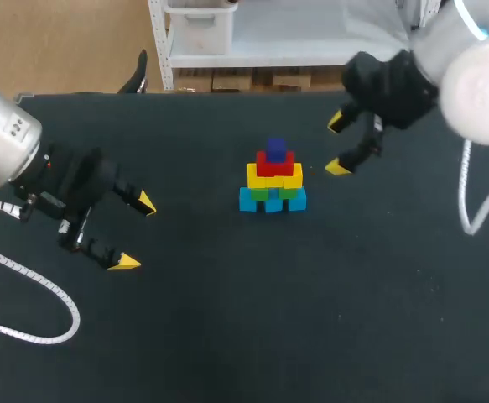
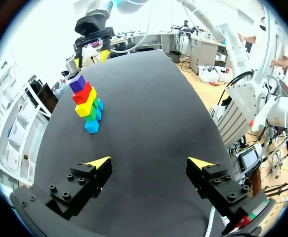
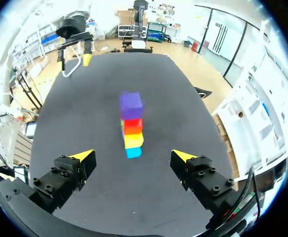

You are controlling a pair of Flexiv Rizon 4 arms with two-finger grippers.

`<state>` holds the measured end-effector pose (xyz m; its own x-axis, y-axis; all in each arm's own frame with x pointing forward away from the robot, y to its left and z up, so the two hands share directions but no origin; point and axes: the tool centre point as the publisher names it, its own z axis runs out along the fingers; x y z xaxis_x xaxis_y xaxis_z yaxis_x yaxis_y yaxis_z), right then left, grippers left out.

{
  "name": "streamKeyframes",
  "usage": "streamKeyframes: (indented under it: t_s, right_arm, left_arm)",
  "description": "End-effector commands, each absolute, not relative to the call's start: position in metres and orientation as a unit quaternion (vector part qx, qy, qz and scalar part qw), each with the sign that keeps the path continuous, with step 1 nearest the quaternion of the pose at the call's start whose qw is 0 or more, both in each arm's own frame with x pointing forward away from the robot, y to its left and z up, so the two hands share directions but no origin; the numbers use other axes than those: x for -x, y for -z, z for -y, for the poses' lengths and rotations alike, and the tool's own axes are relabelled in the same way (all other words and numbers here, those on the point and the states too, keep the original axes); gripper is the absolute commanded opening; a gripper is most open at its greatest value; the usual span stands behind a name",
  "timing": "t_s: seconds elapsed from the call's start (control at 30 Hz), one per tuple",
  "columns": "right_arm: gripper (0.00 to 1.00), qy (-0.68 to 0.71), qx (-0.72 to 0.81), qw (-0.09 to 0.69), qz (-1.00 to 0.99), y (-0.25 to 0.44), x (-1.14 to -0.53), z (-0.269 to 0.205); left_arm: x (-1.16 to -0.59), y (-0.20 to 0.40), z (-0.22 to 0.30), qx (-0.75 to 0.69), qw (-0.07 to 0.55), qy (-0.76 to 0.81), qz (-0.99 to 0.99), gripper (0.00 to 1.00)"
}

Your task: Place the blue cubes, place green cubes on the blue cubes, place the yellow cubes on the green cubes, then place the red cubes on the yellow cubes, and place purple cube on the red cubes.

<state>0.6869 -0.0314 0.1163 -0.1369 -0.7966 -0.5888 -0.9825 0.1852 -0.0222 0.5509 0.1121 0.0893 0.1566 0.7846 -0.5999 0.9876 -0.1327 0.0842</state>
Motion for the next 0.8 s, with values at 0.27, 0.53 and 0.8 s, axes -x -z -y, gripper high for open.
streamKeyframes:
  t_s: [0.27,0.53,0.8]
  right_arm:
    - [1.0,-0.256,0.557,0.315,-0.725,-0.103,-0.665,0.065]
    - [1.0,-0.254,0.584,0.304,-0.708,-0.103,-0.662,0.064]
    - [1.0,-0.254,0.584,0.304,-0.708,-0.103,-0.662,0.064]
  left_arm:
    - [-0.551,-0.089,-0.113,-0.722,0.24,0.213,-0.613,1.0]
    - [-0.551,-0.089,-0.113,-0.722,0.24,0.213,-0.613,1.0]
    - [-0.551,-0.089,-0.113,-0.722,0.24,0.213,-0.613,1.0]
